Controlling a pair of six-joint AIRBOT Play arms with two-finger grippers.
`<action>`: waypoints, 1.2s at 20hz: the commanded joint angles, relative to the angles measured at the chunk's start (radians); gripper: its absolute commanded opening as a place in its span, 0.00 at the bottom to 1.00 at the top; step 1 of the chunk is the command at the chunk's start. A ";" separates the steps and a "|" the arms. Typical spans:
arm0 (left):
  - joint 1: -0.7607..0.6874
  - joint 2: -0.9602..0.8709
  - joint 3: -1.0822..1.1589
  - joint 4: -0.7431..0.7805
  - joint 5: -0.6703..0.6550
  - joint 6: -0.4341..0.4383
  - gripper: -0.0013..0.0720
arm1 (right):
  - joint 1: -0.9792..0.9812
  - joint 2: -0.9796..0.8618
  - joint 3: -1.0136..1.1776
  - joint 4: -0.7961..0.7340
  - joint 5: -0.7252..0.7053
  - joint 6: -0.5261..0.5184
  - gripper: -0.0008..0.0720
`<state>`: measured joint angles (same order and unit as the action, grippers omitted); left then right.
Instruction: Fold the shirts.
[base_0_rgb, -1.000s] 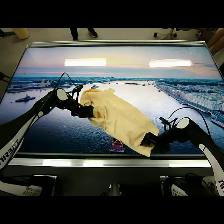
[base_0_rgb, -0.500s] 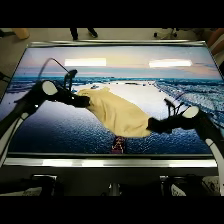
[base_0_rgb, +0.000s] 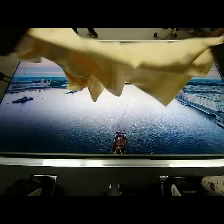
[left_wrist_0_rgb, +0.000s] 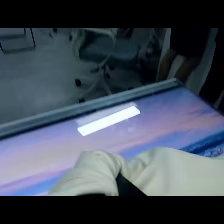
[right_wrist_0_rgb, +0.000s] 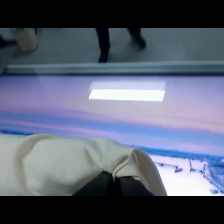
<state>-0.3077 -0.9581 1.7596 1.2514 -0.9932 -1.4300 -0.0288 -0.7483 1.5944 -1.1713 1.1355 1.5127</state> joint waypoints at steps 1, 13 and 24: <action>0.001 0.109 0.059 0.047 -0.081 -0.047 0.06 | 0.000 0.082 0.093 -0.112 0.109 0.119 0.04; 0.001 -0.260 -0.323 0.154 0.030 -0.056 0.06 | 0.000 -0.333 -0.369 -0.098 0.085 0.128 0.04; 0.092 -0.675 -0.176 0.068 -0.260 -0.079 0.76 | -0.052 -0.706 -0.336 0.313 -0.137 0.032 0.65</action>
<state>-0.2661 -1.6024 1.5051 1.2331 -1.0321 -1.5738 -0.0467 -1.4319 1.2263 -0.9329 0.9611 1.6512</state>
